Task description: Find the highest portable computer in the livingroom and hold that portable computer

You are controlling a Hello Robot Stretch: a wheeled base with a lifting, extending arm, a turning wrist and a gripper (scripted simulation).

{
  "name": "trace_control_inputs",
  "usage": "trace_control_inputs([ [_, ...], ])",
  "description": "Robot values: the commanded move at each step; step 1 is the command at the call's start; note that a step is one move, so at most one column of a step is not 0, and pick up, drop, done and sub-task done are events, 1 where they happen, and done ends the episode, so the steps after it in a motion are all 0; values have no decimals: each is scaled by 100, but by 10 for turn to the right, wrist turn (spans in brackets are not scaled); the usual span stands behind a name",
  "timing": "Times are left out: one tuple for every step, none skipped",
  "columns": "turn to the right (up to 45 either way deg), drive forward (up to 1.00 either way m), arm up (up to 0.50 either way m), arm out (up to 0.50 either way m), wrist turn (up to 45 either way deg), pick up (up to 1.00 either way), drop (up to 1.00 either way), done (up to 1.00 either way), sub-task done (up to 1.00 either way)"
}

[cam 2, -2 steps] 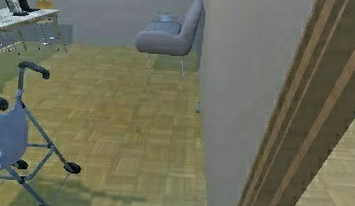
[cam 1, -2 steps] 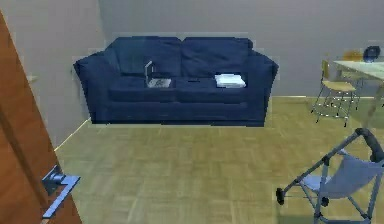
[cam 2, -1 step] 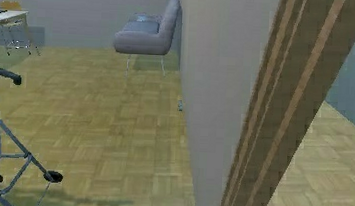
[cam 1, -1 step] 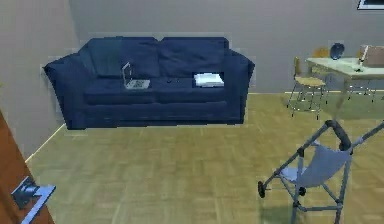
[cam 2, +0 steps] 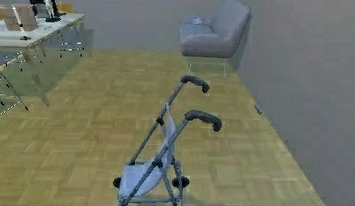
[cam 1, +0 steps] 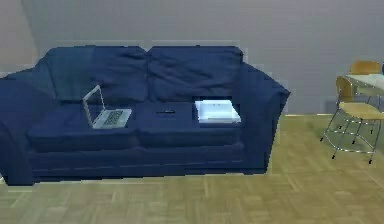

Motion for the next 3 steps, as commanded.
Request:
trace_control_inputs([
  [0,100,0,0,0,0,0,0,0],
  [0,10,0,0,0,0,0,0,0],
  [450,0,0,0,0,0,0,0,0],
])
